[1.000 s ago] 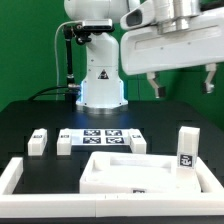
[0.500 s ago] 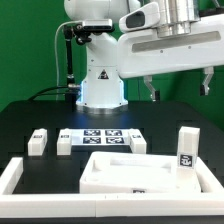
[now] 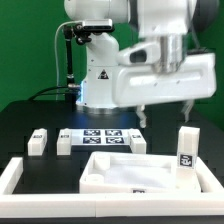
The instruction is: Assemble desk
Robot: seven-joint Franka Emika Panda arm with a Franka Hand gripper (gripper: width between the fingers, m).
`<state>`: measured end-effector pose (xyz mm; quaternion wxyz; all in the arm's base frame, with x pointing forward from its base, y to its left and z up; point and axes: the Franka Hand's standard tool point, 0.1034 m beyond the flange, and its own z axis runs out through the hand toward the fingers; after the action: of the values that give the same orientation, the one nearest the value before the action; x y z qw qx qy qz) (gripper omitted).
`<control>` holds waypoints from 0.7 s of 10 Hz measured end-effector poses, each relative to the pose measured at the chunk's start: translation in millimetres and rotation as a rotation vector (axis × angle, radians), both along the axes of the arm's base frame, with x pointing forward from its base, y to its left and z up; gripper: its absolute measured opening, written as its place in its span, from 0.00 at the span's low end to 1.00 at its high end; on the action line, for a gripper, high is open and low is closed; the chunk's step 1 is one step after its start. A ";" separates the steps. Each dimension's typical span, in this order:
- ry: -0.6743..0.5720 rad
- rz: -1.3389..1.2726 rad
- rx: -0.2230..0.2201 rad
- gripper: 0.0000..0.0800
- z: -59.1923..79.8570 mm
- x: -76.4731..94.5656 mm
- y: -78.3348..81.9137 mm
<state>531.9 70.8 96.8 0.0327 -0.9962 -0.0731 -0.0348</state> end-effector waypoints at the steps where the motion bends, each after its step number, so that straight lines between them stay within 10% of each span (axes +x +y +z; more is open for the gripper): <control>1: 0.018 -0.006 0.005 0.81 2.2 0.9 1.8; 3: 0.039 -0.006 0.005 0.81 0.3 -2.1 2.1; 7: 0.507 -0.040 -0.053 0.81 -25.9 -49.7 -13.9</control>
Offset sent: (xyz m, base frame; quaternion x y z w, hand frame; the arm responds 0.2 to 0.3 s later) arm 0.0000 0.0000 0.0000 0.0000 -0.1938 0.0000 0.9810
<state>482.2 57.0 70.9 0.0231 -0.9749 -0.0435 0.2171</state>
